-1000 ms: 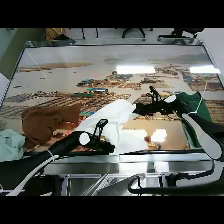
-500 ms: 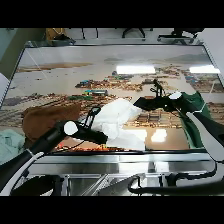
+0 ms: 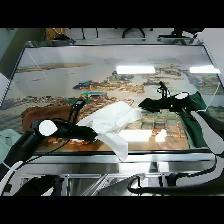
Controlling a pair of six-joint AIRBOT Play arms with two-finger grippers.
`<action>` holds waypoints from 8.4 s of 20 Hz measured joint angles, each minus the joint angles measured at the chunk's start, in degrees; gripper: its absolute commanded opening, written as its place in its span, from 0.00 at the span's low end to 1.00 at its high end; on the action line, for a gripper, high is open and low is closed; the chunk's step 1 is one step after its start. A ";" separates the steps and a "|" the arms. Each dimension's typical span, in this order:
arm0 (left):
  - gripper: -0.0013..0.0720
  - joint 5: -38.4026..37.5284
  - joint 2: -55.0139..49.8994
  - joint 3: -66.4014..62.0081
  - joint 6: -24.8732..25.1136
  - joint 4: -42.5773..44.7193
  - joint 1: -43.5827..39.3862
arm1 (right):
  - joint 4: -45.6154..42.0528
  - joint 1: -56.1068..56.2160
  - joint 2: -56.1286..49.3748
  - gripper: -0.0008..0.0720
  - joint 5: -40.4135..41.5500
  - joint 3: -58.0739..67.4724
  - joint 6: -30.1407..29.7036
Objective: Fold the shirts.
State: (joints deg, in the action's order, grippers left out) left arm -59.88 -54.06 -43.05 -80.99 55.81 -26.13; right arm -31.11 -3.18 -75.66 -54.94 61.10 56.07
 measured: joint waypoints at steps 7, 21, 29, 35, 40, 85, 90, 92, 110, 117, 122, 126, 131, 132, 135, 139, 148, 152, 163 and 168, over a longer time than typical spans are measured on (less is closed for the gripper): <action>0.03 -0.42 0.72 0.00 -0.02 0.13 0.72 | -2.12 2.80 -2.84 0.41 -4.07 0.07 0.02; 0.03 -0.44 0.79 -0.04 -0.20 2.27 0.81 | -3.37 1.11 3.85 0.16 -11.32 1.57 -2.64; 0.03 -1.73 0.79 -0.04 -0.17 3.15 0.81 | -9.55 -3.74 4.83 0.77 -12.17 2.05 -3.21; 0.03 -2.16 0.79 -0.04 -0.13 3.15 0.81 | -10.58 -1.53 -1.16 0.71 -14.03 2.05 -1.68; 0.03 -2.32 0.79 -0.04 -0.02 3.15 0.81 | -10.78 1.77 -2.84 0.03 -15.52 2.10 -1.49; 0.96 -15.80 -48.89 -60.98 4.98 14.69 15.87 | -9.33 -6.73 -16.81 0.39 -20.33 44.59 -0.39; 0.66 -25.64 -47.91 -59.19 3.06 14.51 17.35 | -9.84 -8.20 -13.22 0.34 -27.65 40.30 2.71; 0.02 -28.30 -45.99 -55.28 2.43 14.58 17.51 | -10.05 -8.46 -10.10 0.25 -29.16 33.73 2.93; 0.96 -10.14 -33.14 -14.29 -1.53 6.78 5.18 | -2.93 5.49 7.52 0.59 -5.55 -13.68 -2.75; 0.40 3.17 -34.56 -10.73 -1.07 -1.09 0.96 | 7.04 10.16 4.24 0.31 3.37 -13.55 -7.37; 0.03 3.45 -36.39 -13.25 0.66 -1.36 0.55 | 9.57 10.69 3.93 0.03 3.39 -13.53 -10.38; 0.03 -0.76 -31.23 -18.14 1.99 0.00 3.13 | 11.02 7.80 9.14 0.03 -0.52 -9.57 -11.67; 0.03 -11.30 -17.81 -31.56 1.79 0.98 11.82 | 11.63 -5.20 19.50 0.03 -7.98 6.73 -9.38; 0.03 -12.79 -15.15 -34.71 1.64 0.96 13.51 | 11.67 -7.85 21.24 0.03 -9.33 10.49 -8.83; 0.03 -16.39 -7.08 -44.19 1.01 1.11 17.59 | 12.72 -14.56 26.34 0.03 -12.83 22.21 -6.69; 0.03 -16.85 2.71 -56.24 0.44 2.34 23.65 | 13.27 -20.65 31.71 0.03 -13.86 37.83 -5.60; 0.03 -16.24 13.68 -68.81 2.16 14.64 48.04 | 3.41 -24.81 34.45 0.03 -10.25 54.49 -2.56; 0.03 -16.68 7.87 -58.66 6.71 5.55 51.23 | 5.97 -23.93 27.91 0.03 -13.14 47.80 -2.27; 0.04 -7.82 -39.67 -46.05 15.45 -3.91 36.46 | 4.50 -6.82 -13.18 0.39 0.70 24.37 -8.20; 0.61 -17.11 -51.19 -59.87 10.64 -4.26 34.58 | 2.95 -8.81 -14.58 0.53 -4.76 27.56 -10.29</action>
State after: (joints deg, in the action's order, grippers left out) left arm -76.99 -105.25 -102.91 -70.35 51.55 8.45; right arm -28.16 -11.99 -90.24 -59.70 88.66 45.78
